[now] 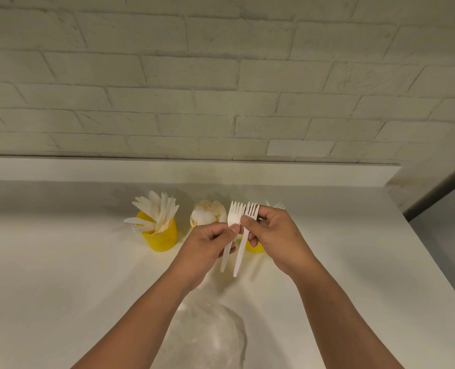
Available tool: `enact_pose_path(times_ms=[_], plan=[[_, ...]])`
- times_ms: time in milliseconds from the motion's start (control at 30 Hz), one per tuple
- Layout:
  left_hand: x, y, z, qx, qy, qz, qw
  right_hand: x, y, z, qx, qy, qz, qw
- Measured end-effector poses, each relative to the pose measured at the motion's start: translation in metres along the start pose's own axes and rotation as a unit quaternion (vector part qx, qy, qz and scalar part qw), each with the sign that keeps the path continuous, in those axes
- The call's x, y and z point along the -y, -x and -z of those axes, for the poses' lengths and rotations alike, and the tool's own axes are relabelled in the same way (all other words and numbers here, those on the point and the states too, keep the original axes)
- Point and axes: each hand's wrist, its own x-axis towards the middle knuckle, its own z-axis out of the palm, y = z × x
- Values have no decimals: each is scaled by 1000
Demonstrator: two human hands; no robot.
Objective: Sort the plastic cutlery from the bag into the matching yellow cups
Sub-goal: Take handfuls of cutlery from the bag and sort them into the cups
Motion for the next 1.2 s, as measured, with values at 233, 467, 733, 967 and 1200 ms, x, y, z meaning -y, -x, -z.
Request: enact_pose_path(times_ms=[233, 467, 733, 967, 1200], plan=[[1, -6, 1, 4, -12, 6, 1000, -4, -4, 4, -33, 7, 15, 999], [3, -11, -2, -20, -8, -12, 1000, -11, 1, 3, -29, -67, 1, 997], [1, -16, -7, -18, 46, 7, 999, -8, -2, 12, 1, -115, -15, 993], [-1, -26, -11, -1, 55, 25, 998, -7, -6, 10, -22, -57, -14, 998], [-6, -42, -12, 15, -12, 25, 999, -7, -7, 20, -83, 51, 29, 995]])
